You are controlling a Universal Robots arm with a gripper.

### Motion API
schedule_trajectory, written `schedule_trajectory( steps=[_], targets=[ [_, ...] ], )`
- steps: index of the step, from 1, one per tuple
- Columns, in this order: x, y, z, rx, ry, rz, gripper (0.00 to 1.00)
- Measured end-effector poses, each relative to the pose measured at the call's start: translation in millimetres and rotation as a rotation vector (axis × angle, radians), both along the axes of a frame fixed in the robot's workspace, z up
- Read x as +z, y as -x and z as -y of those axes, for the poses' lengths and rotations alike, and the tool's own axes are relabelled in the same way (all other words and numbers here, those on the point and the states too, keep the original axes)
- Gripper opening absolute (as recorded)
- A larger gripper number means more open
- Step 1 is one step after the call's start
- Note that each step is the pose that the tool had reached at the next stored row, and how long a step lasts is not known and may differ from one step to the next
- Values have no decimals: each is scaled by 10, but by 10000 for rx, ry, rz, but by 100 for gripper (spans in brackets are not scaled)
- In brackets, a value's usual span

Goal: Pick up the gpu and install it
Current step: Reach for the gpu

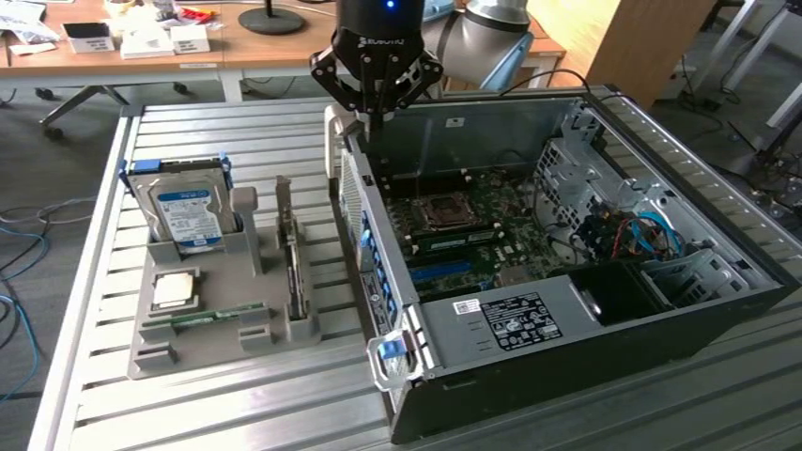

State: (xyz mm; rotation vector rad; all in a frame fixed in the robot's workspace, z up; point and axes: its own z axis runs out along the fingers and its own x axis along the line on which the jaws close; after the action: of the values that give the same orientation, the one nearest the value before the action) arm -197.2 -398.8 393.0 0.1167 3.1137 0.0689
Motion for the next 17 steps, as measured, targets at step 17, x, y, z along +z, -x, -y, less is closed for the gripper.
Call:
schedule_trajectory(
  steps=[17],
  targets=[
    [0,257,0,0,0,1,11]
  ],
)
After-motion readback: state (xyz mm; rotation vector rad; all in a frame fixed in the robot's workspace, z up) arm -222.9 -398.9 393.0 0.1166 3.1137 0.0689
